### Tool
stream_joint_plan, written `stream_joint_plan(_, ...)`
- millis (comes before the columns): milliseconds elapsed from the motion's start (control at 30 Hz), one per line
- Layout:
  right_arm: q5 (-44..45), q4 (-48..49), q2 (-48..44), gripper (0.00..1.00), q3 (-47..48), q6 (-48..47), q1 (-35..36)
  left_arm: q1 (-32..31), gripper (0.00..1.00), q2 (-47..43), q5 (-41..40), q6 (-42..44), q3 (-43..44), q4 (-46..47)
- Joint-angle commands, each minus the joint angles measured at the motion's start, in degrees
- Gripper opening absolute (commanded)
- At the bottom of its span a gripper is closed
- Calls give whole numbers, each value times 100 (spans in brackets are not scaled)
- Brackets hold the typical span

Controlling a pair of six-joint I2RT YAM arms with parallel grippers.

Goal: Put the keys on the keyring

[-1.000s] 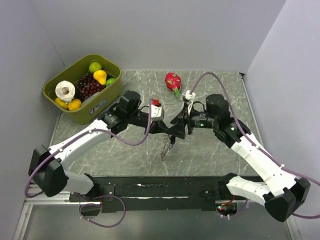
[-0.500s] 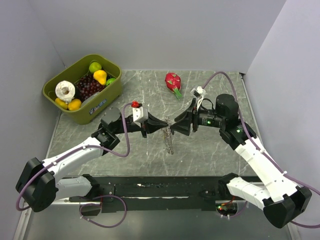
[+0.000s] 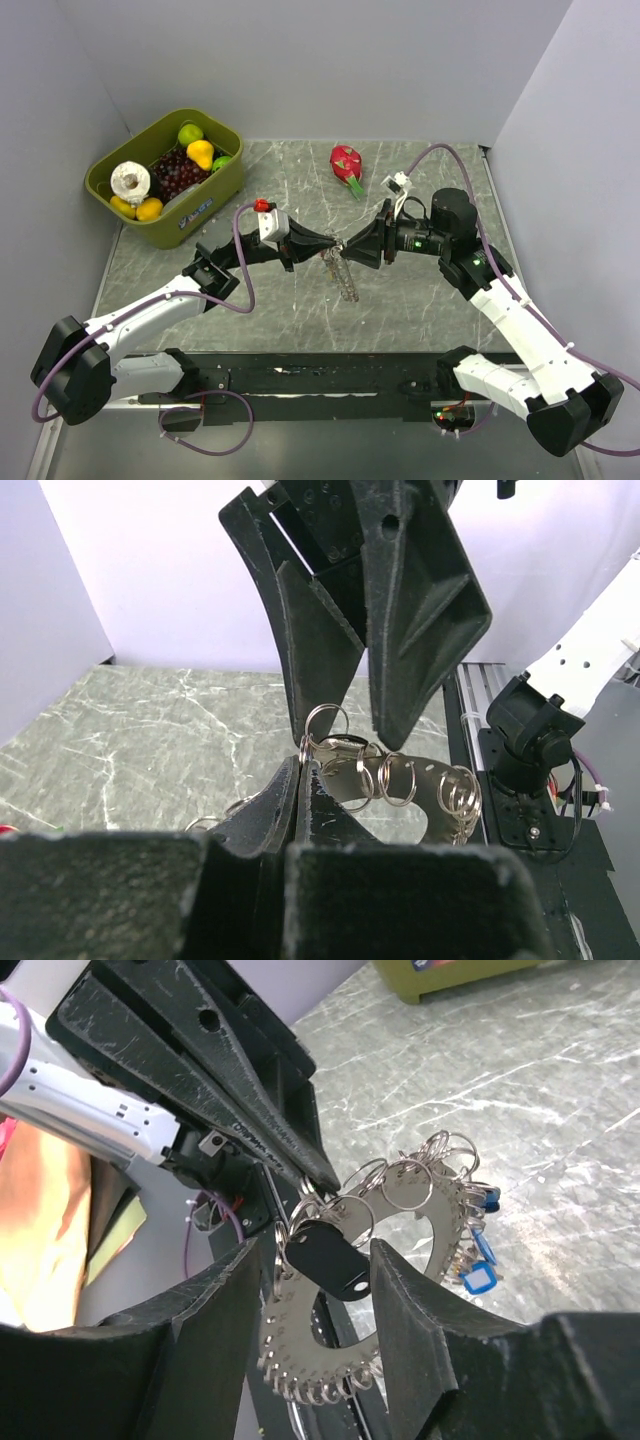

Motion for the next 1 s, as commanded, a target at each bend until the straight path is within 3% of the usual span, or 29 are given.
stream_joint_plan(0, 271, 136, -70, 54, 293, 126, -27, 15, 1, -135, 111, 6, 185, 370)
stream_joint_plan(433, 456, 241, -115, 48, 284, 170, -35, 15, 1, -162, 304, 103, 185, 238)
stream_joint_plan(700, 420, 294, -62, 31, 310, 196, -35, 15, 1, -188, 331, 138, 186, 150)
stream_joint_plan(933, 368, 312, -53, 0, 258, 126, -27, 15, 1, -223, 313, 156, 159, 176)
stream_joint_plan(967, 368, 285, -53, 0, 266, 91, -27, 24, 1, -240, 287, 147, 142, 194)
